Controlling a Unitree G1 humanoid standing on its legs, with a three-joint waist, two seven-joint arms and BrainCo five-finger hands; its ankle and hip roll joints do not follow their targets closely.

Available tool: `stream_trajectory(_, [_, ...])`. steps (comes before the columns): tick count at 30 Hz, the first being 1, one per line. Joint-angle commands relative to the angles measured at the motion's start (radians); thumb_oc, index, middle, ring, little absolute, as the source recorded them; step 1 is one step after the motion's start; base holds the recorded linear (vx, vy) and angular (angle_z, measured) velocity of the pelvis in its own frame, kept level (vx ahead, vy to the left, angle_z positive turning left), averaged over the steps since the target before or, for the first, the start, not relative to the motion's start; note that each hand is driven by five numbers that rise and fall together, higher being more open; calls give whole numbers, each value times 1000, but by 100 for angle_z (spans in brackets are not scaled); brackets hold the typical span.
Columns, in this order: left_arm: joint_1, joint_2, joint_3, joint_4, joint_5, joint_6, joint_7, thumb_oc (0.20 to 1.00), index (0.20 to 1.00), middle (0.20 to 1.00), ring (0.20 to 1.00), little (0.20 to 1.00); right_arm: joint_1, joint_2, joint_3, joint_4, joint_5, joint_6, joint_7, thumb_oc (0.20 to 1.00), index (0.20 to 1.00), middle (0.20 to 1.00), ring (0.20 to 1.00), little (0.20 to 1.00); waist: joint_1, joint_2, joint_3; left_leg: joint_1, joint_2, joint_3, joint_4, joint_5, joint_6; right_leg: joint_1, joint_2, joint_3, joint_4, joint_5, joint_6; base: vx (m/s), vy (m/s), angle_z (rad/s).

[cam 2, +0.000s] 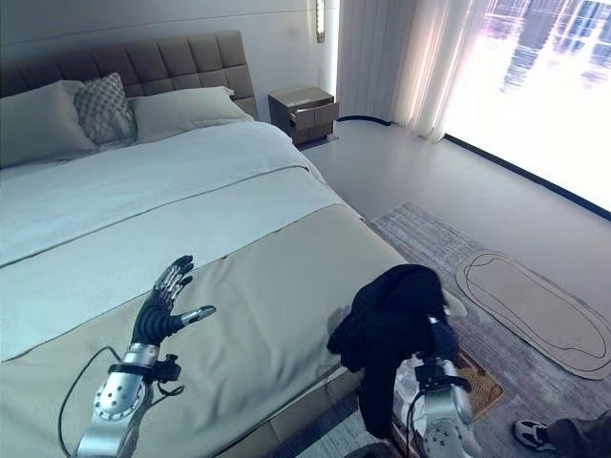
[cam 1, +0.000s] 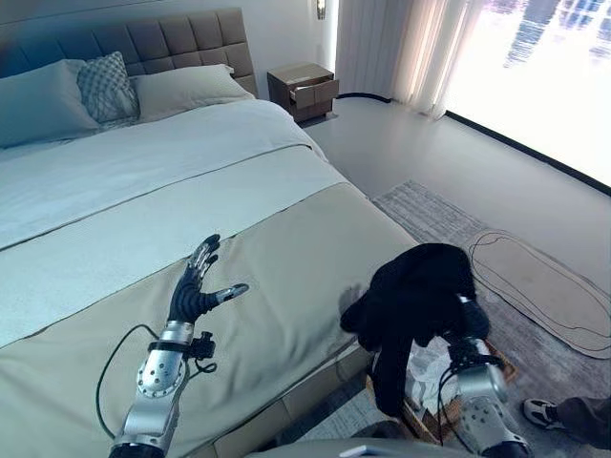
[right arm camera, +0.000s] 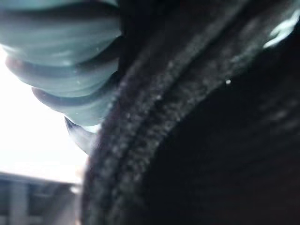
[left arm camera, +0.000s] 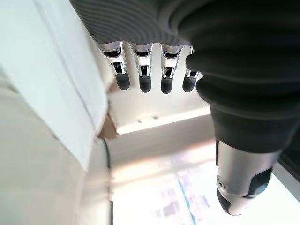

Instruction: Pick up clothes into the bucket

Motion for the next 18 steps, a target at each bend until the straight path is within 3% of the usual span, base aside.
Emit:
stream_trajectory(1, [-14,27,81,10,-76,-44,24,1000,1000,1000,1000,1000,-142,-4,-72,-58,-56,-123,-63,200,200,200,200,200,-14,-63,6,-12,20,-13,47,-17,-12,21,-88,13,49,6,75,0,0,0])
stream_trajectory(12, [62,-1,183,-55,-139,-69,20,1000,1000,1000,1000,1000,-196,-89,-275,73,-146,-211,-228,200,200,200,200,200,-7,-67,28,-26,17,-22,53,-23,-7,13,-88,10,58,-2,73,-12,-3,0])
stream_trajectory(18, [74,-4,179,-72,-162,-73,7,1000,1000,1000,1000,1000,-236,-147,-281,125,-143,-207,-236,200,200,200,200,200,-4,-68,37,-36,14,-20,62,-17,-2,3,-90,17,61,6,71,-7,-1,0])
